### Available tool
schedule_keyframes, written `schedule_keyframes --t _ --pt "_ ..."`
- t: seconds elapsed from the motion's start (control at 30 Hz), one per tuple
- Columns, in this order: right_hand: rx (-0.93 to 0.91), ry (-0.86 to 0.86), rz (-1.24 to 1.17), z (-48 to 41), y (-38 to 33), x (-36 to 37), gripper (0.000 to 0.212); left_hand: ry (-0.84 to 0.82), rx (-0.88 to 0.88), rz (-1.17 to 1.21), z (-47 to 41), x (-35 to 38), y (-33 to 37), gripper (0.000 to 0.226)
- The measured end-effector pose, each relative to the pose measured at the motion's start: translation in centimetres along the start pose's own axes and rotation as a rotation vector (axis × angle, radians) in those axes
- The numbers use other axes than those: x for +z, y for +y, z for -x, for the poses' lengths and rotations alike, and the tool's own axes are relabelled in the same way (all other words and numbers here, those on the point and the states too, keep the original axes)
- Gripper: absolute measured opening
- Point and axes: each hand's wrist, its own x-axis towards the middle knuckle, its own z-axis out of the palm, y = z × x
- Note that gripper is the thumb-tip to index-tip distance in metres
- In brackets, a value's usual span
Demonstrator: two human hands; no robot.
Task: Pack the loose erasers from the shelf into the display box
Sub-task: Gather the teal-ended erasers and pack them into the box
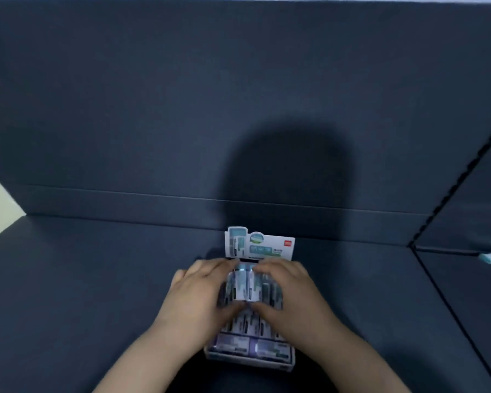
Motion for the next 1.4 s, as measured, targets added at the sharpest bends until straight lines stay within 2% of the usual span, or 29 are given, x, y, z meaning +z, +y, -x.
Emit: schedule_keyframes --t 0.17,0.27,0.37,0.57,0.77,0.87,0.97,1.07,1.4 --pt "0.141 0.017 0.052 -1.5 -1.0 -0.1 0.053 -0.076 0.072 0.043 -2.3 0.5 -2.0 0.072" --pt "0.215 0.075 0.094 -0.5 -0.7 -0.8 0.055 -0.017 0.107 0.082 -2.4 -0.1 -2.7 0.066" --pt "0.259 0.136 0.112 0.8 0.0 -1.5 0.045 0.033 0.149 0.122 -2.5 -0.6 -2.1 0.056" --pt "0.267 0.189 0.119 2.5 0.8 -3.0 0.037 0.020 0.344 0.070 -3.4 -1.2 2.6 0.049" --pt "0.261 0.186 0.156 4.5 3.0 -6.0 0.041 -0.027 0.445 -0.135 -4.4 -0.1 8.3 0.045" --pt "0.248 0.116 0.199 6.1 4.8 -8.8 0.048 -0.005 0.418 -0.183 -4.5 1.3 11.7 0.046" --pt "0.196 0.067 0.271 7.9 7.3 -12.0 0.054 -0.075 0.330 -0.194 -4.0 1.7 16.4 0.048" --pt "0.146 0.021 0.369 9.8 10.2 -15.3 0.060 -0.032 0.282 -0.219 -3.8 3.2 21.0 0.052" --pt "0.051 -0.121 0.457 15.6 17.7 -22.2 0.062 -0.089 0.117 -0.257 -2.3 7.9 32.3 0.056"
